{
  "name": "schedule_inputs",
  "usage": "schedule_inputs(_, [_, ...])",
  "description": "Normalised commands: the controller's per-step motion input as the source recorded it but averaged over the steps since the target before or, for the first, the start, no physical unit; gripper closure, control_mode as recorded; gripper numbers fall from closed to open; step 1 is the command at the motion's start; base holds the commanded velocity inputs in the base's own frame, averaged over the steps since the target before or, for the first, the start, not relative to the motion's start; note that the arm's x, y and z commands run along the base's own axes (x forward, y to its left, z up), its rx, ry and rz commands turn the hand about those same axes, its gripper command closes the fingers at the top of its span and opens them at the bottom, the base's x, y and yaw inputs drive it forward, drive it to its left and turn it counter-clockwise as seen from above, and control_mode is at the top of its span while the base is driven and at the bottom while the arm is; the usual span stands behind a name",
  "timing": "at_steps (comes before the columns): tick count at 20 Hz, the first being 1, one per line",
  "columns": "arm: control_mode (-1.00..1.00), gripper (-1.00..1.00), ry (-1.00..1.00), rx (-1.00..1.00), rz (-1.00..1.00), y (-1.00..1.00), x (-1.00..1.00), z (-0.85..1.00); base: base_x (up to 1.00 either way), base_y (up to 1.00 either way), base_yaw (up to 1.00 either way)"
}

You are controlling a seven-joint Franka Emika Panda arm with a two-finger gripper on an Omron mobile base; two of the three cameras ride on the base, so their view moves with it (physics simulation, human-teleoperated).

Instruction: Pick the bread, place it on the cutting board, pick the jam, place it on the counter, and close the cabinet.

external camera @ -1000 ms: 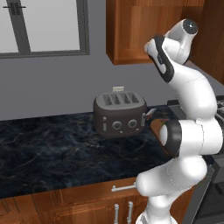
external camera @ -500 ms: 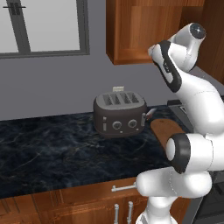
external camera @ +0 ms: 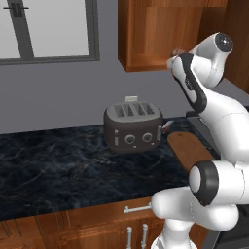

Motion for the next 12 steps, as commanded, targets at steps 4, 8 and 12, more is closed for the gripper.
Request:
schedule_inputs(4, [-1.0,1.0,0.0,0.0,0.0,0.0,-0.18,-0.19,0.0,0.0,0.0])
schedule_inputs(8, [-1.0,1.0,0.0,0.0,0.0,0.0,-0.17,-0.25,0.0,0.0,0.0])
schedule_inputs(12, [-1.0,1.0,0.0,0.0,0.0,0.0,-0.1,-0.29,0.0,0.0,0.0])
